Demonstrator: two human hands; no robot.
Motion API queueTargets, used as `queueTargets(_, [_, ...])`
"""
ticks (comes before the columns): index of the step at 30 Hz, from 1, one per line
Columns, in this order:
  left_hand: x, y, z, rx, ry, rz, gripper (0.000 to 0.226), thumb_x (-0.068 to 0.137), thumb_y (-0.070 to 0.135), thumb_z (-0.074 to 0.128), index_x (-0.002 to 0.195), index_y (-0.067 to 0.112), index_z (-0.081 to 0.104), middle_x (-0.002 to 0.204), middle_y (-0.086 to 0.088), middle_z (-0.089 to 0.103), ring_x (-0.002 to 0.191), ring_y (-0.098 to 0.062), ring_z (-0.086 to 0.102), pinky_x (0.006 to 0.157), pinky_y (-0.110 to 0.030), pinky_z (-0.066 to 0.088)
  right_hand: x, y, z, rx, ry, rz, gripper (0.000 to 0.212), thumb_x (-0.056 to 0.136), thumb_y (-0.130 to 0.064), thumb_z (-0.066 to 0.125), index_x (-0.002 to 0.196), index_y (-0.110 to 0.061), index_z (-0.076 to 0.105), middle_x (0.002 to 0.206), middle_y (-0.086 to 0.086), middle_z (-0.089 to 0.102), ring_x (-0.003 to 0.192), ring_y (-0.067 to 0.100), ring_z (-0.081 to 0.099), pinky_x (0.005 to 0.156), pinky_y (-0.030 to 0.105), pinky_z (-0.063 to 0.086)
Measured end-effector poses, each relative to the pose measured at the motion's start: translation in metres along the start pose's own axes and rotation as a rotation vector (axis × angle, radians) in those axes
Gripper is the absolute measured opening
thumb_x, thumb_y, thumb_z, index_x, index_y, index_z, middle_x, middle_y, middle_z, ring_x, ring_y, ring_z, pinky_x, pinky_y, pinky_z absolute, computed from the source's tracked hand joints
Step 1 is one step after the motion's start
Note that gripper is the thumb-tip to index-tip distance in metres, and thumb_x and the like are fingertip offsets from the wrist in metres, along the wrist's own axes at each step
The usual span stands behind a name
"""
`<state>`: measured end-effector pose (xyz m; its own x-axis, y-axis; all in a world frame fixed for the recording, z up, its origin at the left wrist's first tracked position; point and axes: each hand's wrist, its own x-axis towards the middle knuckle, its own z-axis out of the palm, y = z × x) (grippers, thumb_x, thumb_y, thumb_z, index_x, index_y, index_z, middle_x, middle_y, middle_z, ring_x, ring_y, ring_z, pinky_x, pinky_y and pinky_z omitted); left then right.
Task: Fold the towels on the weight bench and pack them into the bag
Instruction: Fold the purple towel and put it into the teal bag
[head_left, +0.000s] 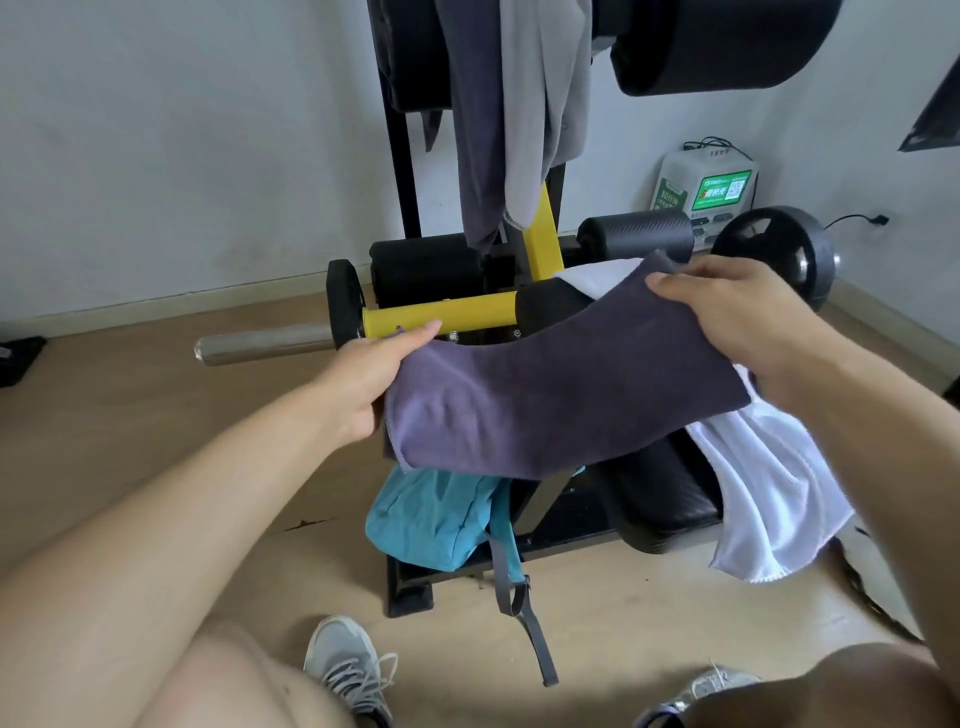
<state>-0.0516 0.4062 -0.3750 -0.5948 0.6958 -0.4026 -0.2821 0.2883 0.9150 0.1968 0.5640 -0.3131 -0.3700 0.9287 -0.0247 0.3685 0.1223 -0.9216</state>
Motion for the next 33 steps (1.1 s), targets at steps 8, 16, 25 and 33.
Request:
queueTargets(8, [-0.030, 0.015, 0.035, 0.157, -0.024, 0.190, 0.059, 0.076, 0.066, 0.076, 0.089, 0.009, 0.075, 0.095, -0.009, 0.079, 0.098, -0.026, 0.074, 0.104, -0.048, 0.052, -0.053, -0.024, 0.062, -0.209, -0.033, -0.339, 0.020, 0.093, -0.045, 0.064, 0.092, -0.026, 0.059, 0.074, -0.006, 0.070, 0.060, 0.001, 0.061, 0.051, 0.013, 0.042])
queueTargets(16, [-0.052, 0.023, 0.044, 0.381, 0.036, 0.231, 0.068, 0.089, 0.079, 0.046, 0.103, 0.020, 0.078, 0.104, -0.005, 0.078, 0.093, -0.013, 0.072, 0.090, -0.027, 0.051, -0.071, -0.015, 0.093, -0.201, -0.163, -0.354, 0.021, 0.095, -0.049, 0.057, 0.090, -0.030, 0.050, 0.063, -0.010, 0.056, 0.055, 0.009, 0.049, 0.057, 0.032, 0.037])
queueTargets(25, [-0.063, 0.021, 0.049, 0.169, -0.166, 0.130, 0.066, 0.090, 0.073, 0.052, 0.092, 0.012, 0.078, 0.090, -0.010, 0.079, 0.079, -0.023, 0.077, 0.067, -0.034, 0.062, -0.072, -0.014, 0.096, -0.171, -0.229, -0.296, 0.024, 0.096, -0.049, 0.058, 0.100, -0.027, 0.051, 0.071, -0.010, 0.058, 0.055, 0.004, 0.051, 0.051, 0.019, 0.035])
queueTargets(33, [-0.060, 0.022, 0.041, 0.005, -0.154, 0.140, 0.028, 0.099, 0.026, 0.063, 0.113, 0.002, 0.069, 0.086, -0.010, 0.074, 0.077, -0.020, 0.072, 0.065, -0.029, 0.059, -0.077, -0.015, 0.088, -0.412, -0.294, -0.409, 0.060, 0.069, -0.058, 0.080, 0.115, -0.035, 0.050, 0.074, -0.019, 0.050, 0.068, 0.000, 0.053, 0.061, 0.022, 0.039])
